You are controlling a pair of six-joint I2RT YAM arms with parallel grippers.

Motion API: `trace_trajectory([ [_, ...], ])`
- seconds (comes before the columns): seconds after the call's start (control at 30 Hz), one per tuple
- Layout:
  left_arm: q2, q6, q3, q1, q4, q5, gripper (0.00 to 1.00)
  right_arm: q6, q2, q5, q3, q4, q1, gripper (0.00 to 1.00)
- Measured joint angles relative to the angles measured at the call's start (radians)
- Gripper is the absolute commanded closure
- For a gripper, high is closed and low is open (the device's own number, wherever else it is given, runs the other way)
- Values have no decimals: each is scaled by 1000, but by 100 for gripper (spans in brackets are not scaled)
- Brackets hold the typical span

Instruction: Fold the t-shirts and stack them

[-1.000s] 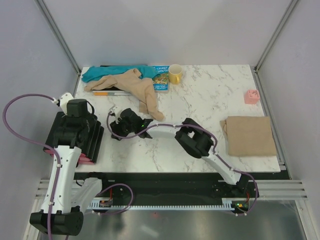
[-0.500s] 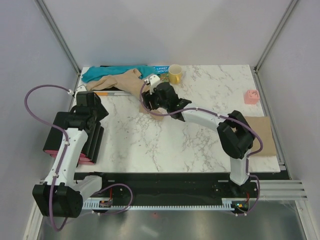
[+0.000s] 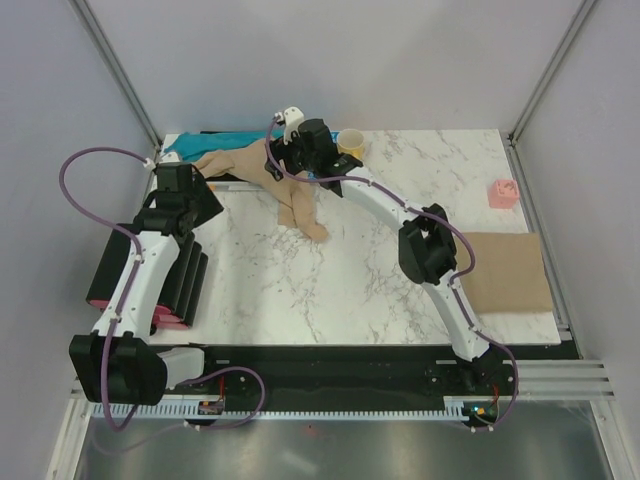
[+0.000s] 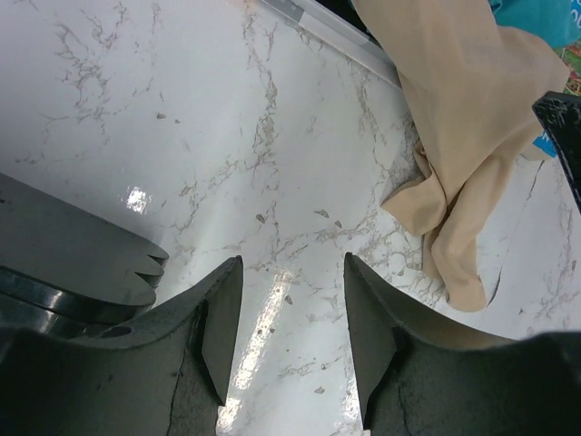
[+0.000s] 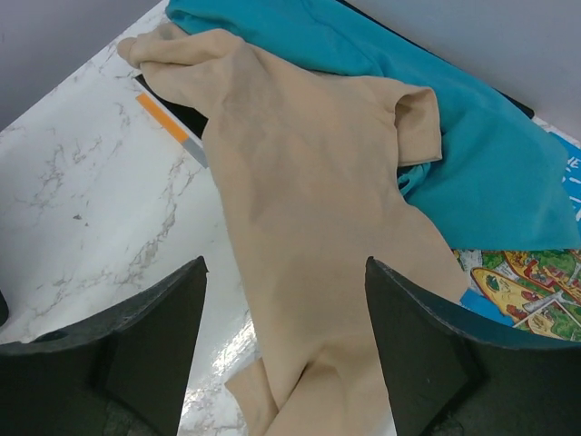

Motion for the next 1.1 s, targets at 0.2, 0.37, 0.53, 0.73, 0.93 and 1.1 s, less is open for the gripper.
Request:
trace_trajectory([
  [0.2,-35,13,-10,0,0,0,44,27,90,-45,43,-19,-38,22],
  [0.37,-35,14,-17,0,2,3,44,46,111,-48,-12,-11,-52,21],
  [0.53,-34,14,-34,-1,2,0,45,65,116,-58,-38,5,-56,19],
  [0.73,-34,14,-37,-1,3,0,45,94,138,-87,-38,38,-57,97],
  [0.93,-34,14,-40,-1,3,0,45,124,140,-99,-93,95,-61,100],
  [1.1,-34,14,-42,-1,3,0,45,148,53,-124,-279,156,-63,100],
])
